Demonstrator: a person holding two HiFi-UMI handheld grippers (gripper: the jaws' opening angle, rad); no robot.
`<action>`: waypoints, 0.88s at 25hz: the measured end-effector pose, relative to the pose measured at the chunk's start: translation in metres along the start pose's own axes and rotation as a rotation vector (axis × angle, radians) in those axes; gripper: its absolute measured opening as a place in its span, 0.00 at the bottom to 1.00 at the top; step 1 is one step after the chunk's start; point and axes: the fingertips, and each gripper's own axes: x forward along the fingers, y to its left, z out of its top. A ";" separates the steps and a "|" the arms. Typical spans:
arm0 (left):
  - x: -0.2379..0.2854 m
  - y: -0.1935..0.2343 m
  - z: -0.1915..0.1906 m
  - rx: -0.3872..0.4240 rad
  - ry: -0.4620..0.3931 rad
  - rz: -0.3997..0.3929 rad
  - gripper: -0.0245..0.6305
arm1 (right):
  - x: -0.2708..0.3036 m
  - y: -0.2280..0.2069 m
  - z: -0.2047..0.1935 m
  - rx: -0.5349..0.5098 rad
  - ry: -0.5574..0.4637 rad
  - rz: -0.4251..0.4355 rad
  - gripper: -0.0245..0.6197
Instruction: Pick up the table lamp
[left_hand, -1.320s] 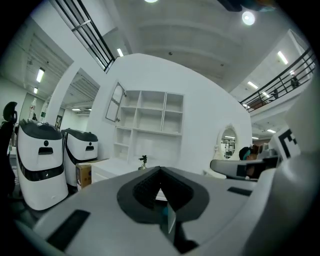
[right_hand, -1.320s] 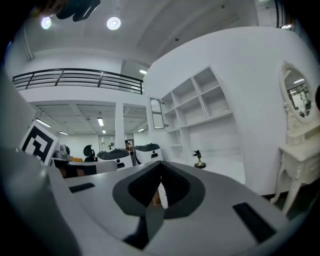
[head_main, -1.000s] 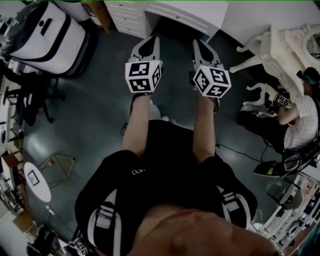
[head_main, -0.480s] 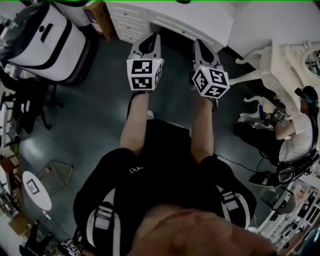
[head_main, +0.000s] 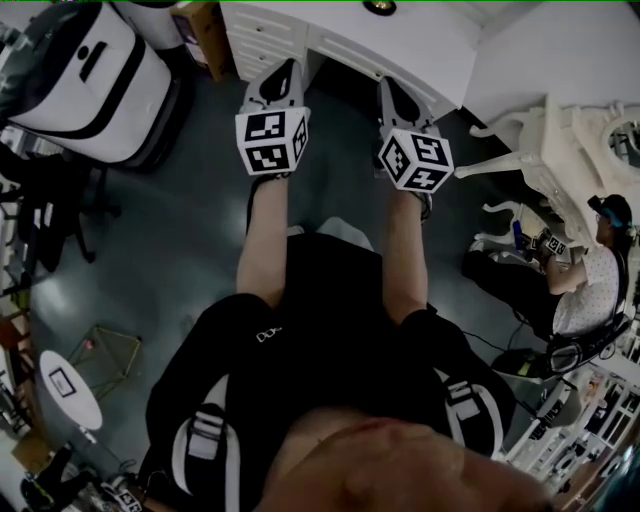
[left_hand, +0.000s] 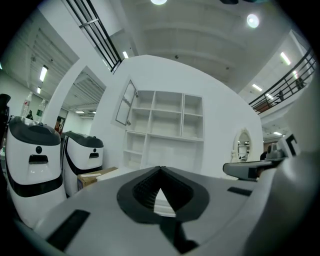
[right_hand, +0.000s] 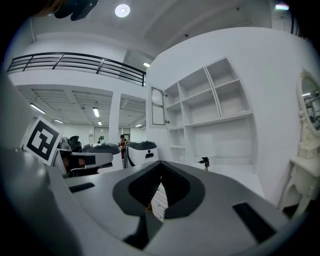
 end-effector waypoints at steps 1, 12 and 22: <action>0.003 -0.003 -0.003 -0.005 0.006 -0.010 0.05 | -0.001 -0.004 0.000 0.001 0.003 -0.012 0.07; 0.036 -0.044 -0.035 0.009 0.082 -0.095 0.05 | -0.003 -0.052 -0.025 0.070 0.038 -0.082 0.07; 0.079 -0.024 -0.057 0.039 0.145 -0.052 0.05 | 0.055 -0.070 -0.055 0.158 0.059 -0.029 0.07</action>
